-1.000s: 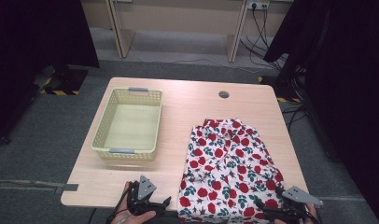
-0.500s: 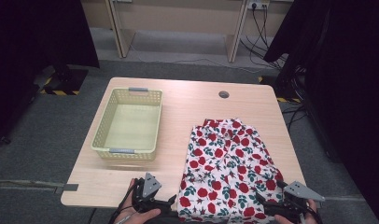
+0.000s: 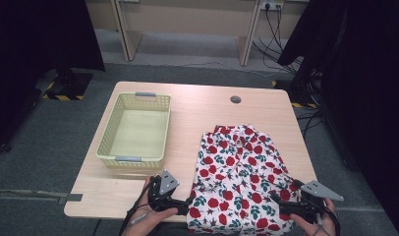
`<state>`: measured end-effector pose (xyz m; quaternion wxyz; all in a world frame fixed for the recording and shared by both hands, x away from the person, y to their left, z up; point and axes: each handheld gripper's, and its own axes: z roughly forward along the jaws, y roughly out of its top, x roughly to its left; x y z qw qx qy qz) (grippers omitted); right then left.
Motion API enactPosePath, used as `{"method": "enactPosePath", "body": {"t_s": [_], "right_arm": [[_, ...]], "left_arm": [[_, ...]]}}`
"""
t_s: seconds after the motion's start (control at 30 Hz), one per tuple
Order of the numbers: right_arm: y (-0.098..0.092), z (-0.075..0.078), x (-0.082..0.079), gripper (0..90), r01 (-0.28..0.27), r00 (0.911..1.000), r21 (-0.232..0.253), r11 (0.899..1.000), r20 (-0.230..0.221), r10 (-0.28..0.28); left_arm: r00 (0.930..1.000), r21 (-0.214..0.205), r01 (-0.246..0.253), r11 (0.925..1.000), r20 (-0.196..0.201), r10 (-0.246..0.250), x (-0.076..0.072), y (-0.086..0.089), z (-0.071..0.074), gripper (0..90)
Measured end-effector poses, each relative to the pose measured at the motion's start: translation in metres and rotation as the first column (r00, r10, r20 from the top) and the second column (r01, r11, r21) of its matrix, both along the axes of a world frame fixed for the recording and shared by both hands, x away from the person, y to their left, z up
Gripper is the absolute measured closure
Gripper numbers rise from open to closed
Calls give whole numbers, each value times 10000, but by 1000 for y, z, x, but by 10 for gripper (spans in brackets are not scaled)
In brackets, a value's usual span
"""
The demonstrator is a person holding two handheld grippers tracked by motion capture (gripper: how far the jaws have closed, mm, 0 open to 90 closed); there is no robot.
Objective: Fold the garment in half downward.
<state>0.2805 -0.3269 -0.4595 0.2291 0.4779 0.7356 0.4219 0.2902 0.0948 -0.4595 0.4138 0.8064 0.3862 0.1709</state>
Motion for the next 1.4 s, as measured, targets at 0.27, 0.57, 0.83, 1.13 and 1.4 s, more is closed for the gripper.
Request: {"method": "enactPosePath", "body": {"t_s": [0.27, 0.57, 0.83, 1.13, 1.4], "right_arm": [[10, 7, 22, 21, -162, 9998, -79, 9998, -92, 161], [15, 8, 47, 21, -91, 9994, -225, 9997, -328, 84], [16, 7, 69, 19, -38, 9984, -529, 9986, -569, 8], [18, 8, 87, 19, -175, 9974, -578, 9982, -705, 134], [16, 4, 100, 21, -74, 9956, -561, 9984, -941, 21]], "left_arm": [[9996, 74, 261, 9996, -65, -261, 9, -11, 0, 22], [9990, 187, 421, 9989, -148, -418, 20, -26, 3, 22], [9984, -15, 529, 9986, -176, -529, 37, -38, 7, 6], [9991, 236, 20, 9997, -427, -10, 63, -51, 4, 24], [9970, 413, -398, 9984, -642, 424, 89, -60, -3, 33]]}}
